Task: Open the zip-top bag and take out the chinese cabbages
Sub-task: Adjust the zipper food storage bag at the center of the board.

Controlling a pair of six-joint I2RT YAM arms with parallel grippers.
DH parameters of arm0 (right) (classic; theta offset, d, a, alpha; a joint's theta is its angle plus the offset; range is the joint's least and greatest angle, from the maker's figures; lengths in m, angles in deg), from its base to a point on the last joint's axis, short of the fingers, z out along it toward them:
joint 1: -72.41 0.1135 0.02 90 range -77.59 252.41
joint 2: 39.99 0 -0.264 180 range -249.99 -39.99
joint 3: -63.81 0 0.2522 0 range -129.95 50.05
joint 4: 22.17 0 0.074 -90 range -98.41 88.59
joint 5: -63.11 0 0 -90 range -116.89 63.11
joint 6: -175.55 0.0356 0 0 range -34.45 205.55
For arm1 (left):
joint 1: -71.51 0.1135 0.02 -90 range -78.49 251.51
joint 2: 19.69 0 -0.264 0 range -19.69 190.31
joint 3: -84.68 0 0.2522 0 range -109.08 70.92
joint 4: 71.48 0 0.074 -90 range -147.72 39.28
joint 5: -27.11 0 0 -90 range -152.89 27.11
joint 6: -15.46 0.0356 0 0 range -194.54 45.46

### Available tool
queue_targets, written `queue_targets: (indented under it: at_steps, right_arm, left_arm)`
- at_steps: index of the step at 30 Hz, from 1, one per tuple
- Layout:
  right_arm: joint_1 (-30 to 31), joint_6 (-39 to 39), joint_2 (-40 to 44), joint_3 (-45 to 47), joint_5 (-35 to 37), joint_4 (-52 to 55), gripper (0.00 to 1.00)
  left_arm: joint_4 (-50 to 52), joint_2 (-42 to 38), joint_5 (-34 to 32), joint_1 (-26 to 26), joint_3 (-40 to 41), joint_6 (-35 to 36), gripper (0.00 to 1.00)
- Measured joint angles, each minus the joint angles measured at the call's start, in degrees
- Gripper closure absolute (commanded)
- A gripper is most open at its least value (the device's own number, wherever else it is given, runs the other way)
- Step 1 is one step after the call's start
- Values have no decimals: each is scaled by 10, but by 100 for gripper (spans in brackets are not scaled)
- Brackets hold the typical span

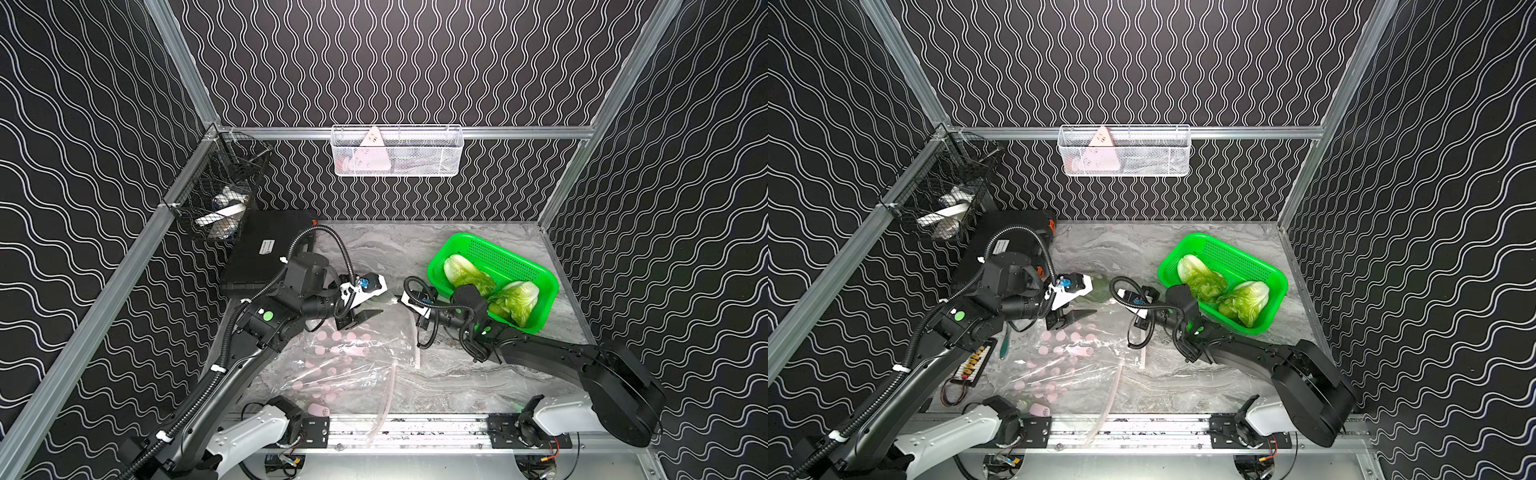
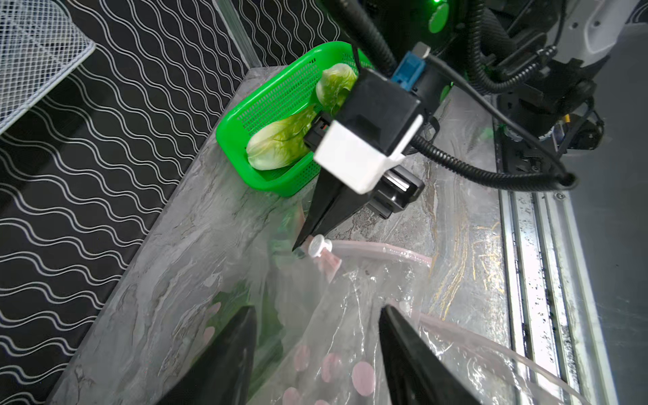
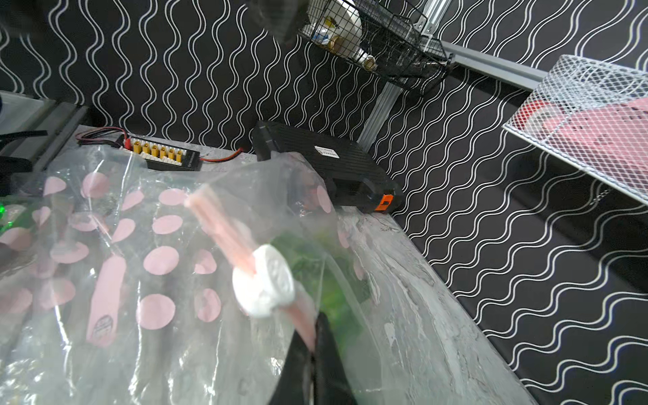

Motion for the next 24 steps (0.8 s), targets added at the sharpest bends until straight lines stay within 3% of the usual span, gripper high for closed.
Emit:
queue_targets:
  at_steps: [5,13,17,20,24]
  right_arm:
    - [0,2,7,-10,-11,38,100]
    - [0,4,13,-23,-13,71,100]
    - [0,4,18,-23,-16,76,100]
    - [0,4,23,-23,-17,80,100]
    - [-2,4,28,-22,-17,89,100]
  left_arm:
    - [-18,2,-9,-23,6,17,52]
    - [-17,38,-51,-61,10,42,55]
    - [-22,44,-66,-75,22,42,69]
    - [-37,48,-79,-78,28,42,86]
    - [-65,44,-94,-79,42,40,98]
